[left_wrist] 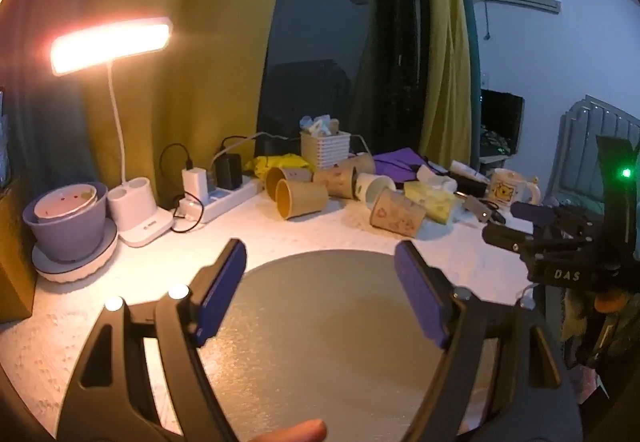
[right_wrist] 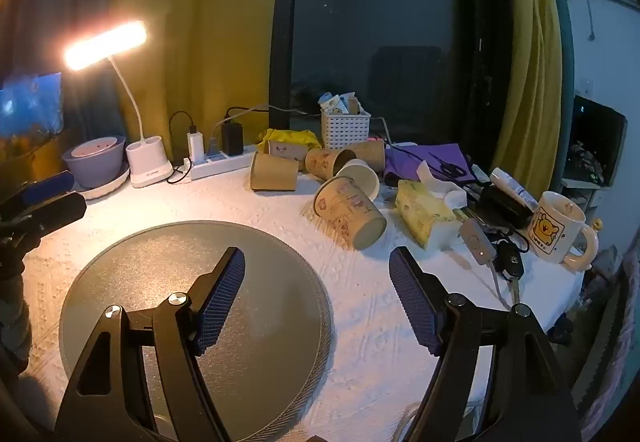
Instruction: Flip cup upright
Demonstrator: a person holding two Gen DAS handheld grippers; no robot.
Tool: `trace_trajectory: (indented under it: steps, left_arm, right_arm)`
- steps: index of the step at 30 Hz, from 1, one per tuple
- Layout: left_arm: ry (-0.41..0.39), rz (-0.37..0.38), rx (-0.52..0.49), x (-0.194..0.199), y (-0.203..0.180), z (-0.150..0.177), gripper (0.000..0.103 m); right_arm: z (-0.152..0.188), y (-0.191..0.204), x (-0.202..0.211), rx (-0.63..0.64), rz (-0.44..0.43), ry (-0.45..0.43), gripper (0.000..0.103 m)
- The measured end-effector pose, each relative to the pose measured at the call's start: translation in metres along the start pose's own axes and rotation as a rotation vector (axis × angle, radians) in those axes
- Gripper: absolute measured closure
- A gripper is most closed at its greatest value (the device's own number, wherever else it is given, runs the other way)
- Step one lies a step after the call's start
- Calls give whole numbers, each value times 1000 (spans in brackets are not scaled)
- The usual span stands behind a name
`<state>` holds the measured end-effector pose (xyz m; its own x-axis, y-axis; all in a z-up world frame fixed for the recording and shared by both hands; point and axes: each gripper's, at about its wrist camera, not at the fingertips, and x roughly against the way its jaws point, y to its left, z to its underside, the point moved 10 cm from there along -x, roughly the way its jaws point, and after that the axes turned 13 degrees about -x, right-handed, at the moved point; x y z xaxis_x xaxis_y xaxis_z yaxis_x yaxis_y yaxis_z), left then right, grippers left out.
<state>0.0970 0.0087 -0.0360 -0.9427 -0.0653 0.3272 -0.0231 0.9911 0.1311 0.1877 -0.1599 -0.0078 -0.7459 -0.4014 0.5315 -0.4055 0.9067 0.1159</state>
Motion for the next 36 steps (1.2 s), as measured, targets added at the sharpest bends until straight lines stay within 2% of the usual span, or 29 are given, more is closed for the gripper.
trace_trajectory:
  steps: [36]
  left_arm:
    - [2, 15, -20, 2, -6, -4, 25]
  right_arm:
    - [3, 2, 1, -2, -4, 2, 25]
